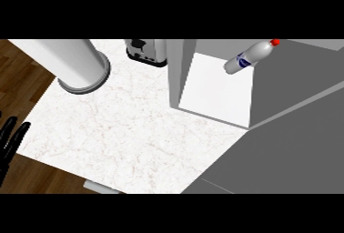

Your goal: Pick up the bottled water, place it into the cabinet and close the cabinet

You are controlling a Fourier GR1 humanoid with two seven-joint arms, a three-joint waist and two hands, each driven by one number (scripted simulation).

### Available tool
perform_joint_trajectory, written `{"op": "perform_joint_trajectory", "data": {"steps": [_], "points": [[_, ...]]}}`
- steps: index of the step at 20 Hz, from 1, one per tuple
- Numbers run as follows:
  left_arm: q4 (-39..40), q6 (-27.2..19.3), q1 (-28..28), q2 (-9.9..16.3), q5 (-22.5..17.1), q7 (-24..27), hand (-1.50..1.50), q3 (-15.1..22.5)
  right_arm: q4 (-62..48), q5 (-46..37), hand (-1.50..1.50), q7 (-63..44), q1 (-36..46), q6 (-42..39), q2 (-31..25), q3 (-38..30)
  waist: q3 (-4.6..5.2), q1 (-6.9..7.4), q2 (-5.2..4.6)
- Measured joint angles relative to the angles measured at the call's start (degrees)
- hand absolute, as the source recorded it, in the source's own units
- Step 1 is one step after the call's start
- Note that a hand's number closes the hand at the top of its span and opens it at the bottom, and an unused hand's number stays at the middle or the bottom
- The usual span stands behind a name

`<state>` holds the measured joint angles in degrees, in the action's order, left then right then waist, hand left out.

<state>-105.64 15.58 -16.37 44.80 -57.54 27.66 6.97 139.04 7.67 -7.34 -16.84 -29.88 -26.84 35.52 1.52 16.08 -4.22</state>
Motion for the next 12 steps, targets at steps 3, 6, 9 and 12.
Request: {"op": "perform_joint_trajectory", "data": {"steps": [3,6,9,12], "points": [[0.15,0.26,0.30,0.27,-0.13,-0.15,-1.50,-0.24,-1.41,2.51,1.50,-1.14,0.99,0.93,1.93,-0.02,-0.09,0.29,-0.18],[0.39,0.48,0.49,0.29,-0.31,-0.29,-1.50,-0.26,-2.75,4.95,1.50,-3.18,2.76,1.73,3.46,-0.63,-0.14,0.15,-0.12],[0.71,0.70,0.42,0.45,-0.50,-0.47,-1.50,-0.40,-4.10,5.63,1.50,-5.93,6.63,2.18,4.77,-1.83,-0.16,0.19,0.23],[0.99,0.86,0.50,0.56,-0.79,-0.71,-1.50,-0.51,-6.07,5.85,1.50,-9.10,11.30,2.00,5.28,-3.51,-0.16,0.05,0.58]]}}
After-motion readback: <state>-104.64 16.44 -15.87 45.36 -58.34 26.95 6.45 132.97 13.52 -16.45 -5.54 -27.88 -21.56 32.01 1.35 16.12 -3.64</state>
